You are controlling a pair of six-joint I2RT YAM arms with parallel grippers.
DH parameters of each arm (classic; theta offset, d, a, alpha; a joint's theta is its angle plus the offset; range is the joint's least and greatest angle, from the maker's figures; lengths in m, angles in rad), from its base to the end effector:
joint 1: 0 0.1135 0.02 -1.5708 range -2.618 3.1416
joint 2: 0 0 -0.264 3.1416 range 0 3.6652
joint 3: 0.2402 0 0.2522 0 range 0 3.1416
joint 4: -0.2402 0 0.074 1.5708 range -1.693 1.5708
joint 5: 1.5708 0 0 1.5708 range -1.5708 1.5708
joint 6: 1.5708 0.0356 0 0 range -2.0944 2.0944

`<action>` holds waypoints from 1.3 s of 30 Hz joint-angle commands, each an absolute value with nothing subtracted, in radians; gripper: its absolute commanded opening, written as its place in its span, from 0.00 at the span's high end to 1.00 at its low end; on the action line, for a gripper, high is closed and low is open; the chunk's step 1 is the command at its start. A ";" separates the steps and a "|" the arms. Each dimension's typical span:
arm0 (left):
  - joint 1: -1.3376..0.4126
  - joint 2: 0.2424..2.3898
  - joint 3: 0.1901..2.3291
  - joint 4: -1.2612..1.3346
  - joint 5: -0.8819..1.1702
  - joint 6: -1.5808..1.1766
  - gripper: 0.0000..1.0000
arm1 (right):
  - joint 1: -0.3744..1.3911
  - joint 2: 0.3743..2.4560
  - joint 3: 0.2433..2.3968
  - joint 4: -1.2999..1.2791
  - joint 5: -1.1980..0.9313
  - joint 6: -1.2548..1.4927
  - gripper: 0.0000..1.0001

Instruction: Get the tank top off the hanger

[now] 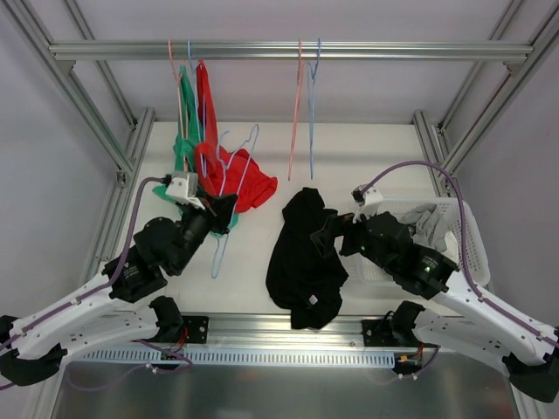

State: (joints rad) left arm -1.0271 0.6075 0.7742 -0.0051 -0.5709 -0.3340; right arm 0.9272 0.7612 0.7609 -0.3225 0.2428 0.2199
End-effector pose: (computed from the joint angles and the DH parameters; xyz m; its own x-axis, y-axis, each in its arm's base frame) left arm 0.0876 -0.1077 0.3807 -0.0670 -0.4224 -0.9039 0.4469 0.7973 -0.4057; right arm 0.1129 0.1363 0.3211 -0.3253 -0.0808 -0.9422 -0.5827 0.8018 0.1324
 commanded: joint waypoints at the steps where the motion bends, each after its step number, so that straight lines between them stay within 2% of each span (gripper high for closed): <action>1: -1.032 0.704 0.920 -0.048 -0.675 -0.318 1.00 | 0.933 0.735 0.801 -0.328 0.239 0.212 0.01; 5: -0.999 0.975 1.180 -0.067 -0.674 -0.249 1.00 | 0.933 0.713 0.801 -0.337 0.230 0.210 0.01; 11: -0.848 1.288 1.542 -0.164 -0.511 -0.284 1.00 | 0.931 0.683 0.793 -0.342 0.219 0.222 0.00; 20: -0.743 1.616 1.877 -0.218 -0.439 -0.265 1.00 | 0.931 0.637 0.764 -0.350 0.184 0.236 0.01; 25: -0.712 1.718 1.957 -0.218 -0.397 -0.273 1.00 | 0.933 0.675 0.755 -0.348 0.155 0.233 0.01; 32: -0.709 1.667 1.818 -0.218 -0.431 -0.365 1.00 | 0.933 0.791 0.736 -0.322 0.059 0.173 0.01; 34: -0.707 1.642 1.789 -0.218 -0.423 -0.379 0.87 | 0.933 0.875 0.753 -0.321 0.032 0.114 0.00; 36: -0.709 1.622 1.776 -0.218 -0.414 -0.382 0.78 | 0.936 0.934 0.770 -0.322 0.047 0.071 0.01; 39: -0.709 1.547 1.726 -0.218 -0.419 -0.385 0.55 | 0.937 1.036 0.807 -0.327 0.107 0.032 0.00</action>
